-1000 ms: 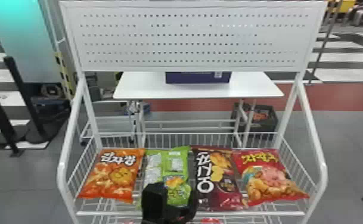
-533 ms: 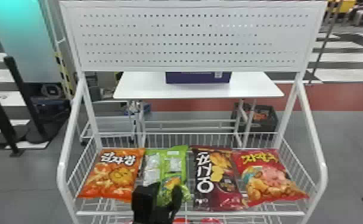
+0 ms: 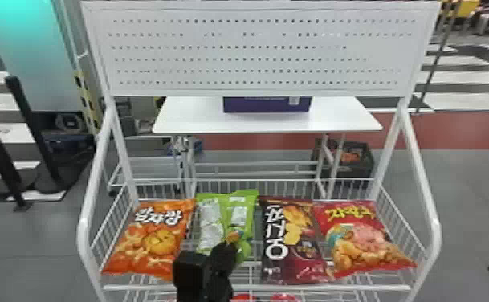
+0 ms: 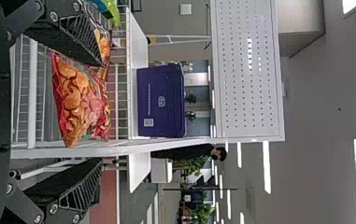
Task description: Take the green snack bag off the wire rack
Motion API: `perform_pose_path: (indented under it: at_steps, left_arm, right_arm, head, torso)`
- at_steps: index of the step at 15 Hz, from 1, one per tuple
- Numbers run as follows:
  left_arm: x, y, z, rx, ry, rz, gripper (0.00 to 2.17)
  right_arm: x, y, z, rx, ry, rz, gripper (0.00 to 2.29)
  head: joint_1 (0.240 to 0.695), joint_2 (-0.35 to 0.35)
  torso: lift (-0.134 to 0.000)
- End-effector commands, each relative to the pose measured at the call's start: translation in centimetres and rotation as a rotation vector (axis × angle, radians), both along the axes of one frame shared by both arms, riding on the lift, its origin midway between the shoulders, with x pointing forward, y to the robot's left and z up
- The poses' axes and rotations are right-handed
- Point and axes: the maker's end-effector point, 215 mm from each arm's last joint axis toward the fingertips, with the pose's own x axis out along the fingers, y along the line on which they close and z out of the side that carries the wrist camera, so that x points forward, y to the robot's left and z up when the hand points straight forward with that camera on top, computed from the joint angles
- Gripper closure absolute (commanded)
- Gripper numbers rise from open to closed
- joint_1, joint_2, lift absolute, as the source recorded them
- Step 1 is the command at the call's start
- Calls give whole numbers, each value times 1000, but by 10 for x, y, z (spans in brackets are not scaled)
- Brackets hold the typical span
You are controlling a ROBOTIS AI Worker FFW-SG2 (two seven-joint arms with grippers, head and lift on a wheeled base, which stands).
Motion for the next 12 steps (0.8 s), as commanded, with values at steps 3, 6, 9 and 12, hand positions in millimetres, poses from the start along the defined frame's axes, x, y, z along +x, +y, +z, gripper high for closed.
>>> perform_pose_path:
  at_steps: [3,6,9,12]
  left_arm:
    - [-14,-6,44,-57,-61,-24,1717]
    - [-38,5,77,-81,-115,-39,1717]
    - [-67,44,107,-83,-182,5,1717]
    - [-96,90,126,-80,-230,71,1717]
  right_arm:
    - [0,0,1,1,-2,-1,171]
    - [1,0,-1,1,-2,-2,171]
    - [3,-2,-3,-1,1,-4,171]
    - [6,1,-6,5,2,2,171]
  head:
    - [499,0]
    - [499,0]
    - [499,0]
    - [499,0]
  torso:
    - [0]
    - [0]
    - [0]
    - [0]
